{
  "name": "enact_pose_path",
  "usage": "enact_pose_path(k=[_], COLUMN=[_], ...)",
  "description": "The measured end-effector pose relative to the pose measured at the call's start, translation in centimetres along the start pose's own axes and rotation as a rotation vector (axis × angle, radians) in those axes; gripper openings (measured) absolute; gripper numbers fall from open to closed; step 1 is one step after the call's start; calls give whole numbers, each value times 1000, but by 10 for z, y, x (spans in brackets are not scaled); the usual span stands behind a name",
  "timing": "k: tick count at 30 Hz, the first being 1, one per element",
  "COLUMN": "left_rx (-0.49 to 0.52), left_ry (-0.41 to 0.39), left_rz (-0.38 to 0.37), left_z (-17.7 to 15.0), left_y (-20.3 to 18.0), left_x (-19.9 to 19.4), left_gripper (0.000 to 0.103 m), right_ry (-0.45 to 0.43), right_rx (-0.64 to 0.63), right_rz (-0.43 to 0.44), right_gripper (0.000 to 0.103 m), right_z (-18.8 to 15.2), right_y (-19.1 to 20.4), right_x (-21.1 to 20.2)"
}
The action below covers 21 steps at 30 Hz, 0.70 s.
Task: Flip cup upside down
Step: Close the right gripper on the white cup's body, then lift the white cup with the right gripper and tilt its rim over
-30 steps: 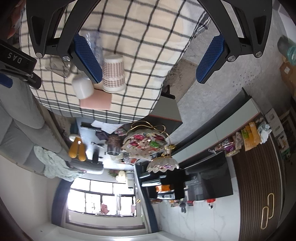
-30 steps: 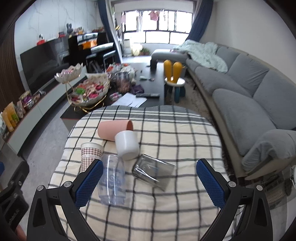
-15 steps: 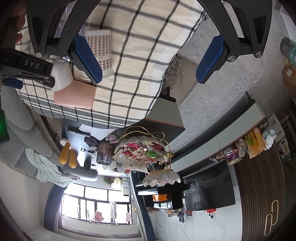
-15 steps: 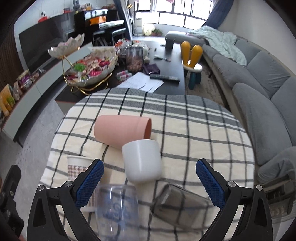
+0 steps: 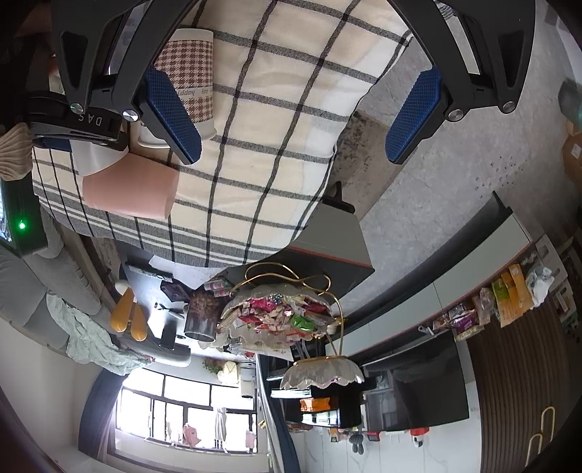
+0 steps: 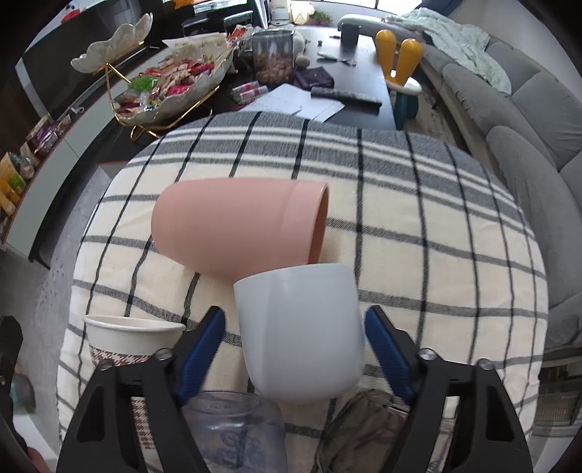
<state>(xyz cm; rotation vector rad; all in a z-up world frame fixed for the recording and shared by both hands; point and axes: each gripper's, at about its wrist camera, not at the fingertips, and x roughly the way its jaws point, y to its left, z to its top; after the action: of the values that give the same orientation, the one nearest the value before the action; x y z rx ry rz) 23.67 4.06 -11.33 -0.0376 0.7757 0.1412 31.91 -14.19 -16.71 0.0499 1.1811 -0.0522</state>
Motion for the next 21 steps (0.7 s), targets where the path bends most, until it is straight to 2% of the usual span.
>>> enact_pose_path(k=[10,21], left_rx=[-11,-12], left_ry=[-9,-61], left_rz=[-12,-19], left_z=[2,11], left_y=[4,12], left_x=[-6,-45], left_gripper=[103,103], right_ry=[-43,-126], right_rx=[15,84], right_rz=[18,56], right_gripper=[70,70], right_z=[0,-10], right_y=[-4,-13], right_x=[-18,-78])
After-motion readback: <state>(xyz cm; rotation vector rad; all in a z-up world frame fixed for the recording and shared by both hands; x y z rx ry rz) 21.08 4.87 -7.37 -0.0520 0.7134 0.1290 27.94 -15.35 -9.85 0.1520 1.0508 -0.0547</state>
